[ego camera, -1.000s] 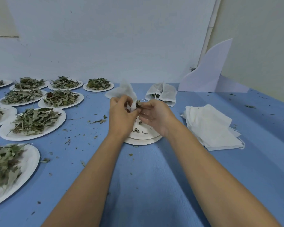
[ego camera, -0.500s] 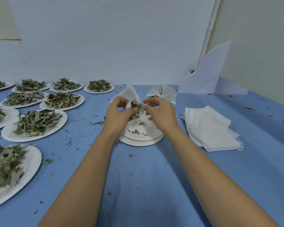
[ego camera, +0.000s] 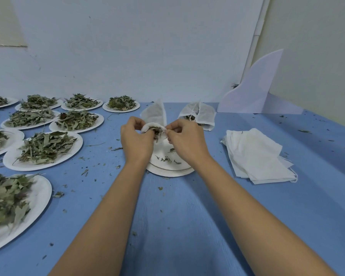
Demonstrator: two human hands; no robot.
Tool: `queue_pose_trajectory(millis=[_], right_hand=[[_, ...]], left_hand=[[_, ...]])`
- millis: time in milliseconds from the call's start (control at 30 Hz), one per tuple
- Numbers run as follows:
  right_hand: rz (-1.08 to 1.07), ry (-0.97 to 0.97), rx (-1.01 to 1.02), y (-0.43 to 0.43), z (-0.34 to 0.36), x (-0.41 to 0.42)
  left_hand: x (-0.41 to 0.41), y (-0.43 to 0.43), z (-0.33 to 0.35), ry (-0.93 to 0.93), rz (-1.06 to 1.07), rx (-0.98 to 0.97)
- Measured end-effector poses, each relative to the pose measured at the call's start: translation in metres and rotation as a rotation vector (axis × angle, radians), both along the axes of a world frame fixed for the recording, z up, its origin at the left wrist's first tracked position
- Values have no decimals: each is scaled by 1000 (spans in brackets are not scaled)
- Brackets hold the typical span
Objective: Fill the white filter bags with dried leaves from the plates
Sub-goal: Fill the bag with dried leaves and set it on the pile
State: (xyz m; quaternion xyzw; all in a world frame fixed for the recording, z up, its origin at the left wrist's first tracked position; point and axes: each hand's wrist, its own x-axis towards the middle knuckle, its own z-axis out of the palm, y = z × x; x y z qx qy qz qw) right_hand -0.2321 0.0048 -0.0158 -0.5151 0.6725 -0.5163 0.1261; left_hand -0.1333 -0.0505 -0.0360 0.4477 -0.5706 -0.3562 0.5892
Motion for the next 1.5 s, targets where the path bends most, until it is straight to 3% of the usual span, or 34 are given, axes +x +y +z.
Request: queue_pose_trajectory(millis=[200, 400, 600, 767, 967, 1167, 1267, 1500], right_hand=[[-62, -184, -45, 2, -3, -9], [-100, -217, -42, 2, -4, -16], [-29, -74, -14, 2, -5, -13], [-28, -242, -38, 2, -4, -13], [42, -277, -17, 3, -4, -11], [-44, -337, -69, 3, -4, -22], [-21, -412, -62, 3, -3, -25], [158, -327, 24, 4, 1, -11]], left_hand=[[-5, 2, -2, 7, -174, 89], [-5, 2, 5, 282, -476, 355], [-10, 3, 0, 209, -362, 302], [-8, 2, -2, 177, -380, 314], [-10, 2, -1, 88, -184, 230], [-7, 7, 10, 345, -572, 465], [-5, 7, 7, 208, -563, 363], [-2, 3, -2, -71, -203, 70]])
